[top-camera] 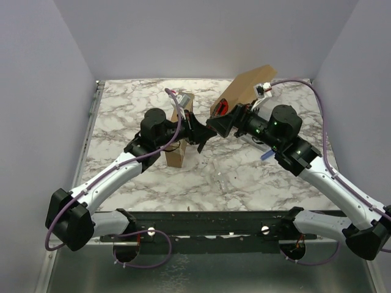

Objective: Unpack the express box
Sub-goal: Cut the express box at the center of the board.

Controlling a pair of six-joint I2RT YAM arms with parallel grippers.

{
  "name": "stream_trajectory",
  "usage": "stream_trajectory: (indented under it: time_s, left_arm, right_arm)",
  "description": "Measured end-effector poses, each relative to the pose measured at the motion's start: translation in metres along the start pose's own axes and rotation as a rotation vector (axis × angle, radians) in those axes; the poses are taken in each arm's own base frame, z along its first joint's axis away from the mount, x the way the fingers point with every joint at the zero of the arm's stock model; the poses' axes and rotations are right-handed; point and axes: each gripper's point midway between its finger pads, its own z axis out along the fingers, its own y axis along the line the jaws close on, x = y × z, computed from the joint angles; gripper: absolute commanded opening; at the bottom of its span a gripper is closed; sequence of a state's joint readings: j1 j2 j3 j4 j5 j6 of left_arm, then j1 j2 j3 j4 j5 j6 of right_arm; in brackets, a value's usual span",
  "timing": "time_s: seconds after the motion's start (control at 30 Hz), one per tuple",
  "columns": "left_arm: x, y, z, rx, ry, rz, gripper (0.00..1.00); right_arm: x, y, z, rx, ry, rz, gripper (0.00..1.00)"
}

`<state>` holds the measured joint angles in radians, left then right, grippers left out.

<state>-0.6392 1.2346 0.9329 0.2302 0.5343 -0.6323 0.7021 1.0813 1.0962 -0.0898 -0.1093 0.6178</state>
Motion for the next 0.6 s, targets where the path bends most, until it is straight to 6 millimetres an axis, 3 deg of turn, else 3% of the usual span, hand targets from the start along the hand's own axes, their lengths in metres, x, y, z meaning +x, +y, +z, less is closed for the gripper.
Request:
stream_trajectory:
  time_s: [0.13, 0.33, 0.6]
  left_arm:
    - [-0.016, -0.008, -0.009, 0.026, -0.046, 0.013, 0.0]
    - [-0.018, -0.019, -0.018, 0.058, -0.066, 0.023, 0.0]
    - [-0.019, -0.019, -0.024, 0.046, -0.078, 0.019, 0.0]
  right_arm:
    - [-0.006, 0.025, 0.001, -0.156, 0.005, -0.035, 0.88]
    - [-0.014, 0.042, -0.004, -0.238, -0.016, -0.04, 0.95]
    - [-0.03, 0.018, -0.006, -0.082, -0.084, 0.002, 1.0]
